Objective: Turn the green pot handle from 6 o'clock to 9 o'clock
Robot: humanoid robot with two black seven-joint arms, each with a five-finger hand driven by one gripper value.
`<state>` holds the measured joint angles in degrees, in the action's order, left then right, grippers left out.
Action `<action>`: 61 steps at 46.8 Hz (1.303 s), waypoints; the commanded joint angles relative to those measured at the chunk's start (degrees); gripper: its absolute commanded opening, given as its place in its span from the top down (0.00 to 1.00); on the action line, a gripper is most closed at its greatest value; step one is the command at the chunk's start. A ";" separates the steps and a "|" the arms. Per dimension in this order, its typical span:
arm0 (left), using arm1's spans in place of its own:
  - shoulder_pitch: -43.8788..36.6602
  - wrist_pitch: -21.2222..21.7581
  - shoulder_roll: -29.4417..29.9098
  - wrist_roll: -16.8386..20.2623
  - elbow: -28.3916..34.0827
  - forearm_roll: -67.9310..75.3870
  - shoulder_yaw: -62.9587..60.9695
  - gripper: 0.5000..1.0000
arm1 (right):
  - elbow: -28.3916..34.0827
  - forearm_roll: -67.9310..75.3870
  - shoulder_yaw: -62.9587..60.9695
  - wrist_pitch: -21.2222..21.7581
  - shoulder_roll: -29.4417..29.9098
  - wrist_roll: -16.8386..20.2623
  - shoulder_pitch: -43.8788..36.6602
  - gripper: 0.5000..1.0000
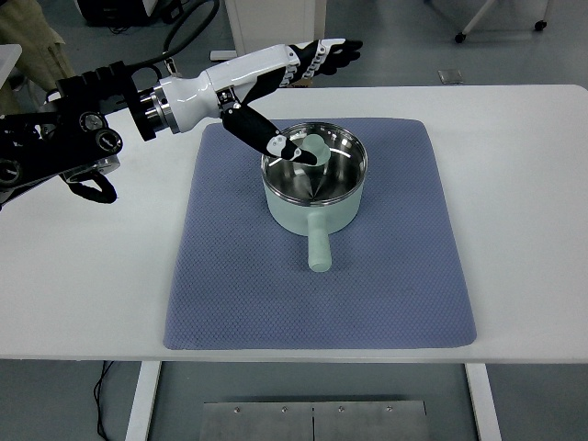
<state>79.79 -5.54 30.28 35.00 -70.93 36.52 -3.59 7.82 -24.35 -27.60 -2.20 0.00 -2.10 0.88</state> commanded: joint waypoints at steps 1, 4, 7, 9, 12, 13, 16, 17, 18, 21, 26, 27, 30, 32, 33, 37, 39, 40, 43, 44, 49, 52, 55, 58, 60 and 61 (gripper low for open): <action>1.33 0.01 0.04 0.00 -0.61 0.57 -0.10 0.00 | 0.00 0.00 0.00 0.00 0.00 -0.01 0.00 0.00; 2.56 0.01 -0.23 0.00 -0.61 0.49 -0.19 0.00 | 0.00 0.00 0.00 0.00 0.00 -0.01 0.00 0.00; 3.53 -0.52 -0.14 0.00 -1.05 0.40 -0.19 0.00 | 0.00 0.00 0.00 0.00 0.00 -0.01 0.00 0.00; 4.06 -1.66 -0.14 0.00 -1.23 0.40 -0.19 0.00 | 0.00 0.00 0.00 0.00 0.00 -0.01 0.00 0.00; 4.85 -3.50 -0.40 0.00 -1.14 0.49 -0.19 0.00 | 0.00 0.00 0.00 0.00 0.00 -0.01 0.00 0.00; 4.94 -3.94 -0.49 0.00 -1.14 0.57 -0.19 0.00 | 0.00 0.00 0.00 0.00 0.00 -0.01 0.00 0.00; 5.20 -4.91 -0.58 0.00 -1.05 0.66 -0.19 0.00 | 0.00 0.00 0.00 0.00 0.00 -0.01 0.00 0.00; 5.20 -5.44 -0.49 0.00 -1.14 0.75 -0.10 0.00 | 0.00 0.00 0.00 0.00 0.00 -0.01 0.00 0.00; 5.20 -6.40 -0.49 0.00 -1.14 0.75 -0.10 0.00 | 0.00 0.00 0.00 0.00 0.00 -0.01 0.00 0.00; 5.29 -9.56 -0.49 0.00 -0.88 1.19 -0.01 0.00 | 0.00 0.00 0.00 0.00 0.00 -0.01 0.00 0.00; 6.43 -13.78 -0.58 0.00 -0.96 1.01 -0.01 0.00 | 0.00 0.00 0.00 0.00 0.00 -0.01 0.00 0.00; 6.52 -14.66 -0.58 0.00 -0.96 0.93 -0.01 0.00 | 0.00 0.00 0.00 0.00 0.00 -0.01 0.00 0.00; 6.87 -16.69 -0.49 0.00 -0.96 0.57 -0.10 0.00 | 0.00 0.00 0.00 0.00 0.00 -0.01 0.00 0.00; 7.05 -16.87 -0.49 0.00 -1.05 0.66 -0.27 0.00 | 0.00 0.00 0.00 0.00 0.00 -0.01 0.00 0.00; 7.31 -17.04 -0.58 0.00 -1.05 0.66 -0.36 0.00 | 0.00 0.00 0.00 0.00 0.00 -0.01 0.00 0.00; 8.36 -17.31 -0.58 0.00 -1.23 1.54 -1.59 0.00 | 0.00 0.00 0.00 0.00 0.00 -0.01 0.00 0.00; 9.41 -17.22 -0.75 0.00 -1.23 2.50 -3.17 0.00 | 0.00 0.00 0.00 0.00 0.00 -0.01 0.00 0.00; 10.03 -17.31 -1.10 0.00 -1.23 3.03 -4.13 0.00 | 0.00 0.00 0.00 0.00 0.00 -0.01 0.00 0.00; 11.61 -17.31 -2.24 0.00 -1.23 5.40 -6.51 0.00 | 0.00 0.00 0.00 0.00 0.00 -0.01 0.00 0.00; 11.97 -17.31 -2.51 0.00 -1.23 6.19 -7.21 0.00 | 0.00 0.00 0.00 0.00 0.00 -0.01 0.00 0.00; 13.46 -17.22 -3.74 0.00 -1.23 8.57 -10.73 0.00 | 0.00 0.00 0.00 0.00 0.00 -0.01 0.00 0.00; 15.30 -17.22 -4.09 0.00 -1.23 8.66 -13.80 0.00 | 0.00 0.00 0.00 0.00 0.00 -0.01 0.00 0.00; 17.41 -17.22 -4.53 0.00 -1.14 8.66 -17.93 0.00 | 0.00 0.00 0.00 0.00 0.00 -0.01 0.00 0.00; 19.17 -17.31 -5.67 0.00 -1.05 8.57 -21.27 0.00 | 0.00 0.00 0.00 0.00 0.00 -0.01 0.00 0.00; 19.61 -17.22 -6.81 0.00 -0.96 7.78 -22.86 0.00 | 0.00 0.00 0.00 0.00 0.00 -0.01 0.00 0.00; 19.70 -17.13 -7.17 0.00 -0.88 7.43 -23.30 0.00 | 0.00 0.00 0.00 0.00 0.00 -0.01 0.00 0.00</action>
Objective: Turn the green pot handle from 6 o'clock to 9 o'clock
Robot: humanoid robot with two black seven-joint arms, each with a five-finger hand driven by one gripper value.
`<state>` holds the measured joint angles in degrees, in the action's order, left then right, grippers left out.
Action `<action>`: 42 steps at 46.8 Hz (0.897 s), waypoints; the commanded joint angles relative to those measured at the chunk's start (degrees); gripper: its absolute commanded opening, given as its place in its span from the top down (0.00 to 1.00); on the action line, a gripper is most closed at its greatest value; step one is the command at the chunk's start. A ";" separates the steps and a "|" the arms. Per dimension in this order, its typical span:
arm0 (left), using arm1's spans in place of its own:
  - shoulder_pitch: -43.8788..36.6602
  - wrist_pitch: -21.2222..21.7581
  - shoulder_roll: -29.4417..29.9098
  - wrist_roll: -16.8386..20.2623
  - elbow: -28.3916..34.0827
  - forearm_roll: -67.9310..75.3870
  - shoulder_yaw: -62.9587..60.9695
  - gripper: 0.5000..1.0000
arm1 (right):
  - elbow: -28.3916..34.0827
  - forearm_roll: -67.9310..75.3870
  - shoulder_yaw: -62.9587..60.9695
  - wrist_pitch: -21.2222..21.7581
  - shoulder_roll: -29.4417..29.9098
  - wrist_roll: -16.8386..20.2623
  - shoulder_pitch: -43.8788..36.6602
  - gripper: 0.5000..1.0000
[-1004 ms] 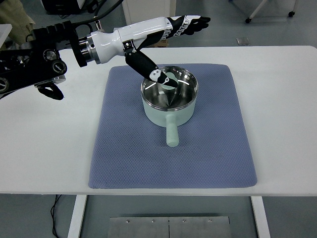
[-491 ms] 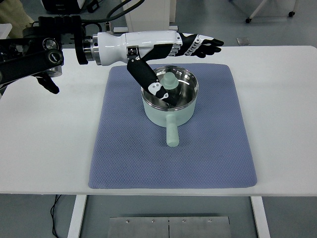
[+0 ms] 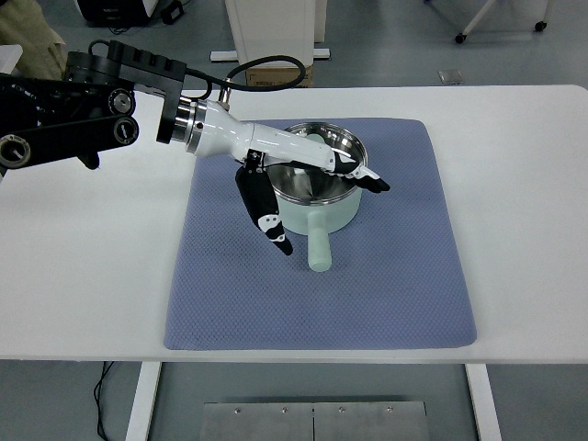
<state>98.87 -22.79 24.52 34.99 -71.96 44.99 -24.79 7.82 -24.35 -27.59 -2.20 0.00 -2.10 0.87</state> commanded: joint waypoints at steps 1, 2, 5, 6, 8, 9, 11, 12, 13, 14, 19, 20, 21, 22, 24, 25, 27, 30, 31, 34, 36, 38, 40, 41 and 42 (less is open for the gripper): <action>0.62 0.11 -1.67 0.01 0.24 -1.48 -2.45 0.00 | 0.00 0.00 0.00 0.00 0.00 -0.01 0.01 0.00; 0.71 0.20 -1.93 0.01 0.33 -1.84 -2.71 0.00 | 0.00 0.00 0.00 0.00 0.00 -0.01 0.01 0.00; 0.71 0.46 -2.37 0.01 0.42 -2.19 -3.24 0.00 | 0.00 0.00 0.00 0.00 0.00 -0.01 0.01 0.00; 0.71 0.64 -2.81 0.01 0.42 -1.67 -3.42 0.00 | 0.00 0.00 0.00 0.00 0.00 -0.01 0.01 0.00; 0.80 0.73 -3.34 0.01 0.42 -1.32 -3.51 0.00 | 0.00 0.00 0.00 0.00 0.00 -0.01 0.01 0.00; 1.06 0.73 -3.60 0.01 0.42 -1.05 -3.51 0.00 | 0.00 0.00 0.00 0.00 0.00 -0.01 0.01 0.00; 1.50 0.81 -4.04 0.01 0.42 -0.09 -3.59 0.00 | 0.00 0.00 0.00 0.00 0.00 -0.01 0.01 0.00; 1.59 0.90 -4.31 0.01 0.42 0.53 -3.51 0.00 | 0.00 0.00 0.00 0.00 0.00 -0.01 0.01 0.00; 1.59 1.08 -4.66 0.01 0.42 1.14 -3.51 0.00 | 0.00 0.00 0.00 0.00 0.00 -0.01 0.01 0.00; 1.59 1.34 -4.92 0.01 0.42 1.67 -3.51 0.00 | 0.00 0.00 0.00 0.00 0.00 -0.01 0.01 0.00; 1.85 2.04 -6.77 0.01 0.42 4.57 -3.51 0.00 | 0.00 0.00 0.00 0.00 0.00 -0.01 0.01 0.00; 1.85 2.13 -6.94 0.01 0.42 5.27 -3.51 0.00 | 0.00 0.00 0.00 0.00 0.00 -0.01 0.01 0.00; 2.03 2.22 -7.29 0.01 0.42 5.80 -3.51 0.00 | 0.00 0.00 0.00 0.00 0.00 -0.01 0.01 0.00; 2.20 2.22 -7.56 0.01 0.42 6.33 -3.51 0.00 | 0.00 0.00 0.00 0.00 0.00 -0.01 0.01 0.00; 2.38 2.22 -7.91 0.01 0.42 7.30 -3.51 0.00 | 0.00 0.00 0.00 0.00 0.00 -0.01 0.01 0.00; 2.38 2.22 -8.17 0.01 0.42 7.74 -3.51 0.00 | 0.00 0.00 0.00 0.00 0.00 -0.01 0.01 0.00; 2.56 2.13 -8.61 0.01 0.42 8.79 -3.51 0.00 | 0.00 0.00 0.00 0.00 0.00 -0.01 0.01 0.00; 2.56 2.13 -9.40 0.01 0.42 10.98 -3.51 0.00 | 0.00 0.00 0.00 0.00 0.00 -0.01 0.01 0.00; 2.56 2.13 -9.67 0.01 0.42 11.78 -3.51 0.00 | 0.00 0.00 0.00 0.00 0.00 -0.01 0.01 0.00; 2.56 2.13 -10.02 0.01 0.60 13.97 -3.51 0.00 | 0.00 0.00 0.00 0.00 0.00 -0.01 0.01 0.00; 2.56 2.13 -10.55 0.01 0.68 15.38 -3.59 0.00 | 0.00 0.00 0.00 0.00 0.00 -0.01 0.01 0.00; 2.56 2.04 -10.90 0.01 0.95 16.70 -3.77 0.00 | 0.00 0.00 0.00 0.00 0.00 -0.01 0.01 0.00; 2.56 2.04 -11.16 0.01 1.04 17.75 -4.03 0.00 | 0.00 0.00 0.00 0.00 0.00 -0.01 0.01 0.00; 2.64 2.04 -11.34 0.01 1.12 18.19 -4.21 0.00 | 0.00 0.00 0.00 0.00 0.00 -0.01 0.01 0.00; 2.64 2.04 -11.51 0.01 1.21 18.55 -4.38 0.00 | 0.00 0.00 0.00 0.00 0.00 -0.01 0.01 0.00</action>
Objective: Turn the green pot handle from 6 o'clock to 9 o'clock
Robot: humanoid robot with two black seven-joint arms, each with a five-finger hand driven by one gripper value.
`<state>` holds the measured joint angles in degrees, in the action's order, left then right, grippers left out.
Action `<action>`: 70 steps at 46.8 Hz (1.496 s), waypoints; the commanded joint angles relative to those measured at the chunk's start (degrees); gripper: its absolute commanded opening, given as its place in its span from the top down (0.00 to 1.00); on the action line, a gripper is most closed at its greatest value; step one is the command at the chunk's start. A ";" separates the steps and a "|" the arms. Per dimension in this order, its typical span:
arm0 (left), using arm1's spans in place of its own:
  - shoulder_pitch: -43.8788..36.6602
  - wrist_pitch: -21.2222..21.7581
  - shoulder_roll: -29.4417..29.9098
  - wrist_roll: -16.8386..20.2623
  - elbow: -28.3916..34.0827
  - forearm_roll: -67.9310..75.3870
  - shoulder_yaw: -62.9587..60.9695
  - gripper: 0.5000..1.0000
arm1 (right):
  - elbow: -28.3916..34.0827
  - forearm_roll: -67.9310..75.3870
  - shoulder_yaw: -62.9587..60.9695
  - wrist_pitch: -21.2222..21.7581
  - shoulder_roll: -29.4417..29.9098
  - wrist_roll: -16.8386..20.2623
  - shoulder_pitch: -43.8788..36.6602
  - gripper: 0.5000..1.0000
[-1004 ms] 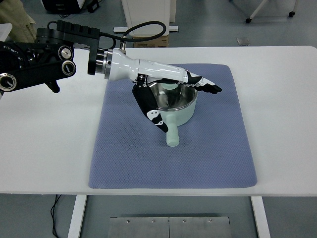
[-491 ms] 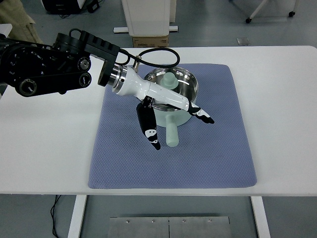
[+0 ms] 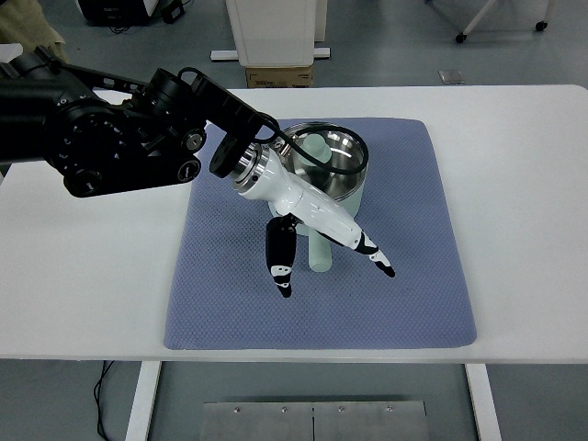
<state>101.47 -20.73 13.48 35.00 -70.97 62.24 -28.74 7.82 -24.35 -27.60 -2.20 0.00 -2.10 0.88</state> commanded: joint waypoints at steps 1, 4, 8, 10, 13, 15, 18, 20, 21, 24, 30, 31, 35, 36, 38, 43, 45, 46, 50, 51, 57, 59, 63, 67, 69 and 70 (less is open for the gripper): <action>0.04 -0.01 -0.65 0.00 0.30 1.65 -0.62 0.00 | 0.00 0.00 0.00 0.00 0.00 -0.01 0.00 0.00; 0.04 -0.01 -0.91 0.00 0.74 2.97 -1.32 0.00 | 0.00 0.00 0.00 0.00 0.00 -0.01 0.00 0.00; 0.39 -0.01 -1.53 0.00 1.44 4.82 -2.02 0.00 | 0.00 0.00 0.00 0.00 0.00 -0.01 0.00 0.00; 0.39 -0.01 -1.62 0.00 1.62 5.17 -2.20 0.00 | 0.00 0.00 0.00 0.00 0.00 -0.01 0.00 0.00; 0.39 -0.01 -1.88 0.00 1.79 5.87 -2.37 0.00 | 0.00 0.00 0.00 0.00 0.00 -0.01 0.00 0.00; 0.39 -0.01 -2.05 0.00 1.97 6.66 -2.38 0.00 | 0.00 0.00 0.00 0.00 0.00 -0.01 0.00 0.00; 0.39 -0.01 -2.41 0.00 2.23 7.63 -2.55 0.00 | 0.00 0.00 0.00 0.00 0.00 -0.01 0.00 0.00; 0.39 -0.01 -2.50 0.00 2.23 8.16 -2.64 0.00 | 0.00 0.00 0.00 0.00 0.00 -0.01 0.00 0.00; 0.39 -0.01 -2.58 0.00 2.23 8.51 -2.64 0.00 | 0.00 0.00 0.00 0.00 0.00 -0.01 0.00 0.00; 0.48 -0.01 -2.67 0.00 2.23 10.09 -3.08 0.00 | 0.00 0.00 0.00 0.00 0.00 -0.01 0.00 0.00; 0.83 -0.10 -2.67 0.00 2.15 12.02 -3.52 0.00 | 0.00 0.00 0.00 0.00 0.00 -0.01 0.00 0.00; 0.92 -0.10 -2.67 0.00 2.15 12.20 -3.69 0.00 | 0.00 0.00 0.00 0.00 0.00 -0.01 0.00 0.00; 1.53 -0.10 -2.67 0.00 2.15 13.52 -4.57 0.00 | 0.00 0.00 0.00 0.00 0.00 -0.01 0.00 0.00; 1.62 -0.10 -2.67 0.00 2.15 13.95 -4.75 0.00 | 0.00 0.00 0.00 0.00 0.00 -0.01 0.00 0.00; 1.80 -0.10 -2.58 0.00 2.06 14.48 -4.92 0.00 | 0.00 0.00 0.00 0.00 0.00 -0.01 0.00 0.00; 2.24 -0.19 -2.58 0.00 2.06 16.68 -6.06 0.00 | 0.00 0.00 0.00 0.00 0.00 -0.01 0.00 0.00; 2.76 -0.19 -2.58 0.00 1.97 18.00 -6.59 0.00 | 0.00 0.00 0.00 0.00 0.00 -0.01 0.00 0.00; 2.85 -0.19 -2.50 0.00 1.97 18.61 -6.86 0.00 | 0.00 0.00 0.00 0.00 0.00 -0.01 0.00 0.00; 3.20 -0.27 -2.32 0.00 1.97 20.81 -7.21 0.00 | 0.00 0.00 0.00 0.00 0.00 -0.01 0.00 0.00; 3.38 -0.27 -2.15 0.00 1.97 21.25 -7.21 0.00 | 0.00 0.00 0.00 0.00 0.00 -0.01 0.00 0.00; 3.73 -0.45 -1.79 0.00 1.80 23.97 -7.30 0.00 | 0.00 0.00 0.00 0.00 0.00 -0.01 0.00 0.00; 4.17 -0.54 -1.79 0.00 1.71 24.94 -7.91 0.00 | 0.00 0.00 0.00 0.00 0.00 -0.01 0.00 0.00; 5.05 -0.54 -1.79 0.00 1.44 25.82 -9.93 0.00 | 0.00 0.00 0.00 0.00 0.00 -0.01 0.00 0.00; 5.31 -0.45 -1.79 0.00 1.27 26.09 -10.46 0.00 | 0.00 0.00 0.00 0.00 0.00 -0.01 0.00 0.00; 5.58 -0.54 -1.79 0.00 1.27 26.09 -11.07 0.00 | 0.00 0.00 0.00 0.00 0.00 -0.01 0.00 0.00; 5.67 -0.45 -1.79 0.00 1.18 26.09 -11.34 0.00 | 0.00 0.00 0.00 0.00 0.00 -0.01 0.00 0.00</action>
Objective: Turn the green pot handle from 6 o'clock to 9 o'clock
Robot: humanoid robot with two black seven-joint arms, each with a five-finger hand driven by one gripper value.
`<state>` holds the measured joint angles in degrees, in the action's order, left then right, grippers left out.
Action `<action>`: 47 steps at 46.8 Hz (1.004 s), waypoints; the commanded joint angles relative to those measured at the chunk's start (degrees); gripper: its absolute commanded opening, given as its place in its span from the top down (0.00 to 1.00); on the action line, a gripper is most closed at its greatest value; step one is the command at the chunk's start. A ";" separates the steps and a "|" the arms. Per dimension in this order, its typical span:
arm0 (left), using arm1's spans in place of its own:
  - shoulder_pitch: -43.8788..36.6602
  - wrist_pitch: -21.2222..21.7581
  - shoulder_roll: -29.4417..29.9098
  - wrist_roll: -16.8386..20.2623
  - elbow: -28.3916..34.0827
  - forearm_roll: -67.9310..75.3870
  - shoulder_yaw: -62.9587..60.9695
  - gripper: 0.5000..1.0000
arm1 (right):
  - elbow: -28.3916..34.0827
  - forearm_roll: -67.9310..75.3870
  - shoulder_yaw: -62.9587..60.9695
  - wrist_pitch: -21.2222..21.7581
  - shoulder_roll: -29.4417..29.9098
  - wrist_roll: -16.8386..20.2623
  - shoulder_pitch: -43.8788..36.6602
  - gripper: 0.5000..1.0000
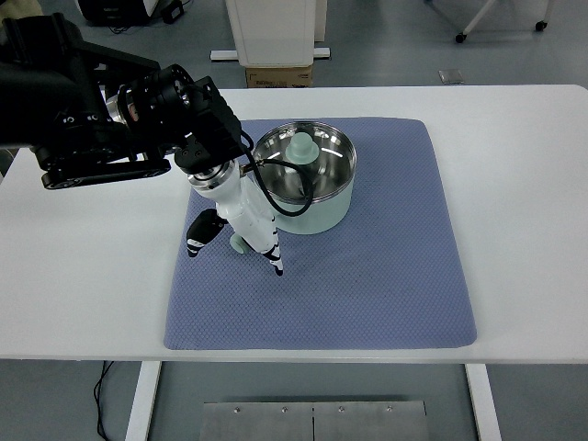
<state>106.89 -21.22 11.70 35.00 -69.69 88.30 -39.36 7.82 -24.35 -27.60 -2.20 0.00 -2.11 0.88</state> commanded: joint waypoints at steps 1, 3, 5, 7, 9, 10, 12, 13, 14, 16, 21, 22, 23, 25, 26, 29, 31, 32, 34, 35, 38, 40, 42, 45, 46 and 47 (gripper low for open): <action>0.34 -0.05 -0.01 0.00 -0.09 0.03 -1.07 0.00 | 0.00 0.00 0.00 0.00 0.00 0.00 0.00 0.00; 0.60 0.04 -0.01 0.00 -0.27 0.12 -1.68 0.00 | 0.00 0.00 0.00 0.00 0.00 0.00 0.00 0.00; 0.78 0.04 -0.01 0.00 -0.44 0.47 -2.21 0.00 | 0.00 0.00 0.00 0.00 0.00 0.00 0.00 0.00; 0.87 0.04 -0.01 0.00 -0.44 1.26 -2.91 0.00 | 0.00 0.00 0.00 0.00 0.00 0.00 0.00 0.00; 0.87 0.04 -0.01 0.00 -0.44 2.05 -3.35 0.00 | 0.00 0.00 0.00 0.00 0.00 0.00 0.00 0.00; 0.87 0.04 -0.01 0.00 -0.44 2.31 -3.53 0.00 | 0.00 0.00 0.00 0.00 0.00 0.00 0.00 0.00; 0.96 0.04 -0.01 0.00 -0.44 2.67 -3.88 0.00 | 0.00 0.00 0.00 0.00 0.00 0.00 0.00 0.00; 0.96 0.13 -0.01 0.00 -0.44 2.76 -4.14 0.00 | 0.00 0.00 0.00 0.00 0.00 0.00 0.00 0.00; 1.04 0.13 -0.01 0.00 -0.44 2.76 -4.41 0.00 | 0.00 0.00 0.00 0.00 0.00 0.00 0.00 0.00; 1.13 0.13 -0.01 0.00 -0.36 2.84 -4.93 0.00 | 0.00 0.00 0.00 0.00 0.00 0.00 0.00 0.00; 1.66 0.22 -0.01 0.00 -0.27 3.02 -5.99 0.00 | 0.00 0.00 0.00 0.00 0.00 0.00 0.00 0.00; 1.66 0.30 -0.01 0.00 -0.18 3.11 -6.17 0.00 | 0.00 0.00 0.00 0.00 0.00 0.00 0.00 0.00; 1.66 0.22 -0.01 0.00 -0.18 3.28 -6.25 0.00 | 0.00 0.00 0.00 0.00 0.00 0.00 0.00 0.00; 1.75 0.30 -0.01 0.00 -0.01 3.72 -6.61 0.00 | 0.00 0.00 0.00 0.00 0.00 0.00 0.00 0.00; 1.66 0.30 -0.01 0.00 0.00 3.98 -6.69 0.00 | 0.00 0.00 0.00 0.00 0.00 0.00 0.00 0.00; 1.75 0.30 -0.01 0.00 0.26 4.51 -6.96 0.00 | 0.00 0.00 0.00 0.00 0.00 0.00 0.00 0.00; 1.75 0.30 -0.01 0.00 0.43 4.86 -7.48 0.00 | 0.00 0.00 0.00 0.00 0.00 0.00 0.00 0.00; 1.75 0.30 -0.01 0.00 0.52 5.13 -7.83 0.00 | 0.00 0.00 0.00 0.00 0.00 0.00 0.00 0.00; 1.75 0.30 -0.01 0.00 0.70 5.48 -8.27 0.00 | 0.00 0.00 0.00 0.00 0.00 0.00 0.00 0.00; 1.75 0.30 -0.01 0.00 0.70 5.65 -8.45 0.00 | 0.00 0.00 0.00 0.00 0.00 0.00 0.00 0.00; 1.75 0.30 -0.01 0.00 0.96 6.01 -8.63 0.00 | 0.00 0.00 0.00 0.00 0.00 0.00 0.00 0.00; 1.75 0.30 -0.01 0.00 1.49 6.01 -8.63 0.00 | 0.00 0.00 0.00 0.00 0.00 0.00 0.00 0.00; 1.75 0.30 -0.10 0.00 2.10 6.01 -8.72 0.00 | 0.00 0.00 0.00 0.00 0.00 0.00 0.00 0.00; 1.75 0.30 -0.10 0.00 2.98 6.01 -8.72 0.00 | 0.00 0.00 0.00 0.00 0.00 0.00 0.00 0.00; 1.75 0.30 -0.10 0.00 3.24 6.09 -8.72 0.00 | 0.00 0.00 0.00 0.00 0.00 0.00 0.00 0.00; 1.75 0.30 -0.10 0.00 3.68 6.10 -8.72 0.00 | 0.00 0.00 0.00 0.00 0.00 0.00 0.00 0.00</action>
<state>108.64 -20.92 11.61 35.00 -66.95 94.31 -48.08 7.82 -24.35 -27.60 -2.20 0.00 -2.11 0.88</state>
